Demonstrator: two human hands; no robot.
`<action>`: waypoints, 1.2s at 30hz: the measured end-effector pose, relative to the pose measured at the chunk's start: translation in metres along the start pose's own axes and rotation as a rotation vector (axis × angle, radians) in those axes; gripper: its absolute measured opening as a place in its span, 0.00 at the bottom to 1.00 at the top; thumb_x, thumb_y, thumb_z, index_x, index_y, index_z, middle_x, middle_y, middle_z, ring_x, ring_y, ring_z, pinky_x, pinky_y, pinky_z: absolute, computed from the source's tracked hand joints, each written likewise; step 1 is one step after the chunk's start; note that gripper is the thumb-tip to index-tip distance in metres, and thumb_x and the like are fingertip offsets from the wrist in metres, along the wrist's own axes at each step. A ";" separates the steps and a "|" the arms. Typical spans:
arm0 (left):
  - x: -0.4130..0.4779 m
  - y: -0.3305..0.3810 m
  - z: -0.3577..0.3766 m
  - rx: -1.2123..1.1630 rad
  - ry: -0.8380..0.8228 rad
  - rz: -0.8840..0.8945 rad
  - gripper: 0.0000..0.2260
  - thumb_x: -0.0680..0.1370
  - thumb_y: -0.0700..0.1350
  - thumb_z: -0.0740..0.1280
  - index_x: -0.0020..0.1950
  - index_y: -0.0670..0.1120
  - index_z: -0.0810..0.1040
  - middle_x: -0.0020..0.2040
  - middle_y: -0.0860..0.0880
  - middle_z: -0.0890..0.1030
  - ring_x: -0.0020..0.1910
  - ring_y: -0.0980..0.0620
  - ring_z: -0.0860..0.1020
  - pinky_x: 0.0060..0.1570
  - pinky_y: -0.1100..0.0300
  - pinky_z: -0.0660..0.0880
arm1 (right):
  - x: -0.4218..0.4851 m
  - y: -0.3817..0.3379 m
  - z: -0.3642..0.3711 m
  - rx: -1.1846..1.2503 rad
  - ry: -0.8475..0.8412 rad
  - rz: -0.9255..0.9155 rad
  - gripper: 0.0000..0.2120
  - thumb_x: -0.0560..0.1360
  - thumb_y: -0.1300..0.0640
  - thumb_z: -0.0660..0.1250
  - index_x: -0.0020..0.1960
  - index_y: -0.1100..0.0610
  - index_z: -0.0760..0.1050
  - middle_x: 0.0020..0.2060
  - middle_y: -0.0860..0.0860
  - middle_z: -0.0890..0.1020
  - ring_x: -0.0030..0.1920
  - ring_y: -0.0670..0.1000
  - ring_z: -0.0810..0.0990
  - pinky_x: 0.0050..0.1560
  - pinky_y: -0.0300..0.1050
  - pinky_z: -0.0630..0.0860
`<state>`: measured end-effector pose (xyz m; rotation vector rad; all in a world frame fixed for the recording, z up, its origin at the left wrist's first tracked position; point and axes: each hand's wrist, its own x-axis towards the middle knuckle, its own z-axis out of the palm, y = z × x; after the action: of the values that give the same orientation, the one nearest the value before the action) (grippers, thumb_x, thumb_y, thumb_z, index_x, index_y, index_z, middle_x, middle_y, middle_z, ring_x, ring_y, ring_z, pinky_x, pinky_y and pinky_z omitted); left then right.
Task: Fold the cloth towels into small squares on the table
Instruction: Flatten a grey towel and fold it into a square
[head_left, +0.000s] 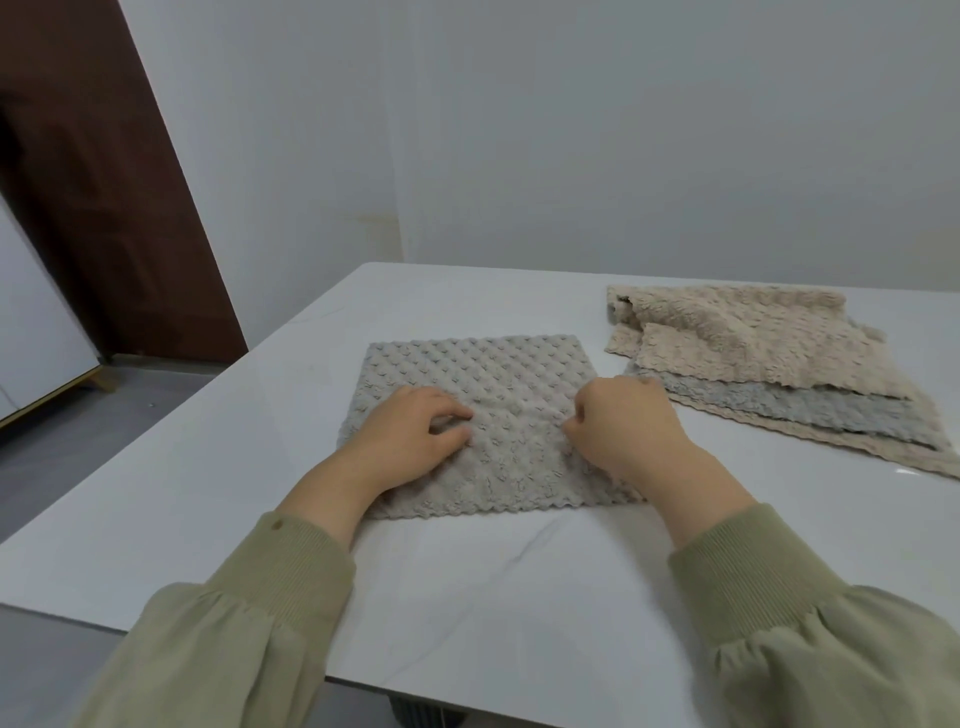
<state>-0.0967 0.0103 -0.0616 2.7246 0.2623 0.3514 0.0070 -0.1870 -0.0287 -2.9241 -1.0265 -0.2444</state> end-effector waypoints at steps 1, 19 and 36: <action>-0.001 0.000 -0.004 -0.073 0.022 0.002 0.13 0.77 0.53 0.65 0.61 0.54 0.78 0.59 0.55 0.77 0.62 0.55 0.70 0.59 0.61 0.65 | 0.001 0.001 0.004 0.003 0.008 -0.014 0.11 0.78 0.51 0.56 0.50 0.55 0.75 0.43 0.53 0.78 0.52 0.56 0.75 0.66 0.56 0.63; -0.020 -0.020 -0.018 0.088 -0.054 0.020 0.21 0.71 0.67 0.61 0.55 0.57 0.80 0.53 0.58 0.77 0.54 0.57 0.72 0.56 0.59 0.70 | 0.007 0.011 0.014 0.136 -0.150 -0.078 0.20 0.76 0.36 0.54 0.59 0.47 0.73 0.57 0.50 0.73 0.64 0.55 0.69 0.70 0.63 0.55; 0.014 -0.066 -0.007 -0.024 0.108 -0.285 0.17 0.81 0.53 0.55 0.63 0.51 0.77 0.68 0.52 0.73 0.69 0.47 0.67 0.66 0.48 0.65 | 0.045 0.005 0.013 0.270 -0.258 -0.090 0.22 0.78 0.36 0.50 0.57 0.47 0.76 0.56 0.50 0.78 0.60 0.56 0.74 0.61 0.54 0.70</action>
<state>-0.0943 0.0758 -0.0782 2.5996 0.6623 0.4168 0.0459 -0.1620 -0.0340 -2.7137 -1.1227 0.2577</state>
